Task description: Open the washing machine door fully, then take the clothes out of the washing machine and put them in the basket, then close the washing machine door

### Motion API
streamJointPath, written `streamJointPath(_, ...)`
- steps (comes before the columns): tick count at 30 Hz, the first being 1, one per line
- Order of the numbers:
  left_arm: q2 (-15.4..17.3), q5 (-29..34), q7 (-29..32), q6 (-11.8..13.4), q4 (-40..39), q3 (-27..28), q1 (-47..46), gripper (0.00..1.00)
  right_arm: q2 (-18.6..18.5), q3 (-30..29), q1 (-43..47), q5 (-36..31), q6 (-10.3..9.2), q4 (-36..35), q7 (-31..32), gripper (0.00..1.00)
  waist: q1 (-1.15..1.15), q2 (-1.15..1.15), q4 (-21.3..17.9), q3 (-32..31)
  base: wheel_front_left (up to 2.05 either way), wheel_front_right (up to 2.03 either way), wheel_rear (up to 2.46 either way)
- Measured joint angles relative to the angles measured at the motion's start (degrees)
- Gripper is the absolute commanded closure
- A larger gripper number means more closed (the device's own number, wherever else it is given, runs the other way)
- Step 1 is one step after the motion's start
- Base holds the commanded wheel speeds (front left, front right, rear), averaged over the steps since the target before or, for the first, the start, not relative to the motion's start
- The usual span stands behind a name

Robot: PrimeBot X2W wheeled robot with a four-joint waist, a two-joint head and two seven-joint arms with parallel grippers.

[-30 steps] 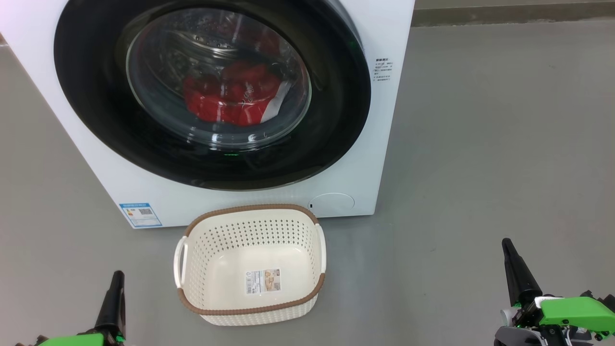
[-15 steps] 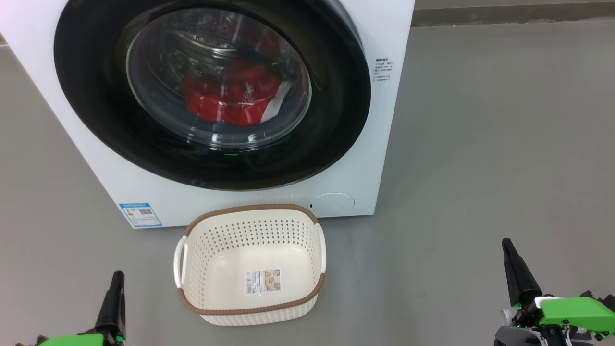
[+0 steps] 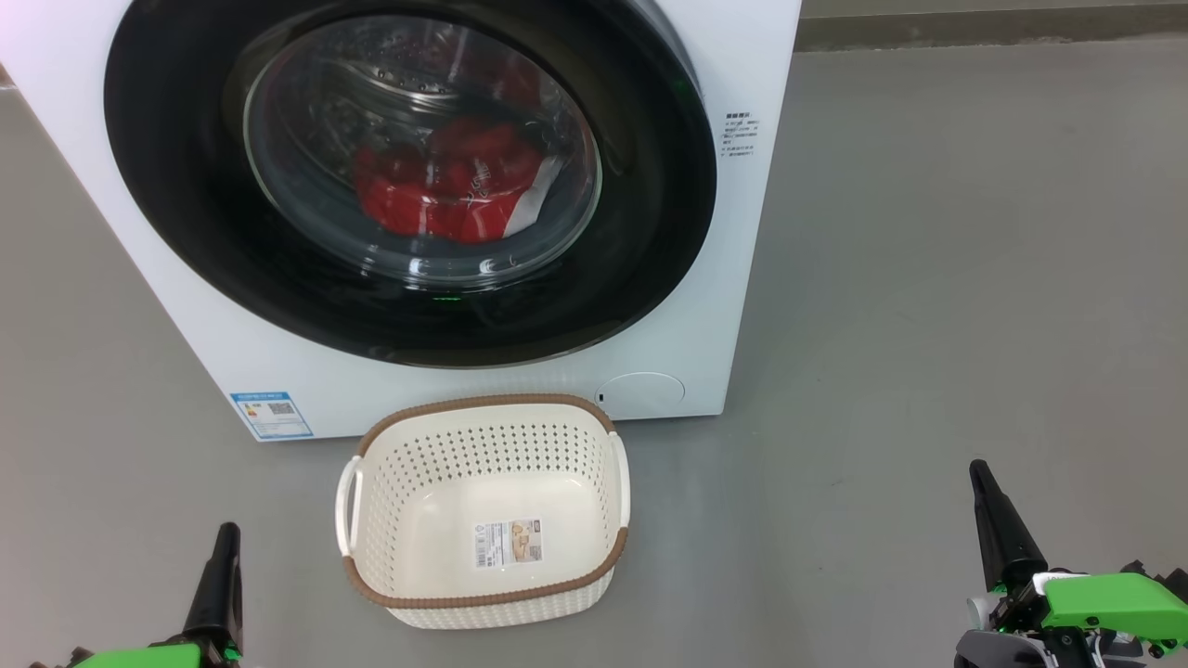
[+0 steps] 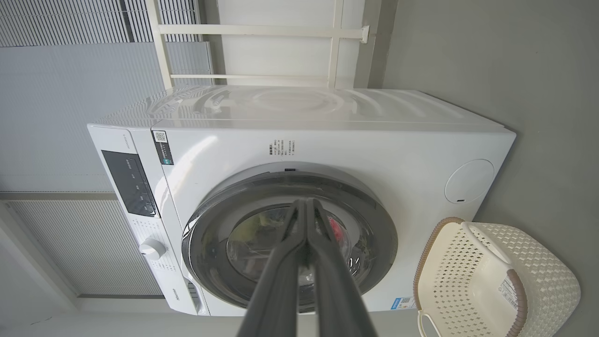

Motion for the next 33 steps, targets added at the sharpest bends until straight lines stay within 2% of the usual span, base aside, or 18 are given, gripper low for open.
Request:
streamJointPath(16,0.0,0.0,0.0,0.0,0.0,0.0,0.0,1.0,0.0,0.0,0.0,0.0,0.0,0.0,0.0,1.0,0.0,0.0,0.0,0.0,0.0,0.0,0.0)
streamJointPath(17,0.0,0.0,0.0,0.0,0.0,0.0,0.0,0.0,0.0,0.0,0.0,0.0,0.0,0.0,0.0,0.0,0.0,0.0,0.0,0.0,0.0,0.0,0.0)
streamJointPath(22,-1.1,0.0,-0.1,0.1,2.4,-0.5,2.3,0.0,0.6,0.1,1.7,0.0,0.0,2.7,-0.1,0.0,0.0,0.0,0.0,0.0,0.0,0.0,0.0)
streamJointPath(33,-1.1,0.0,-1.9,0.1,1.2,-1.0,2.3,0.0,0.6,1.7,1.7,0.0,0.0,1.6,-1.5,0.0,0.01,0.0,0.1,0.1,0.0,0.0,0.0)
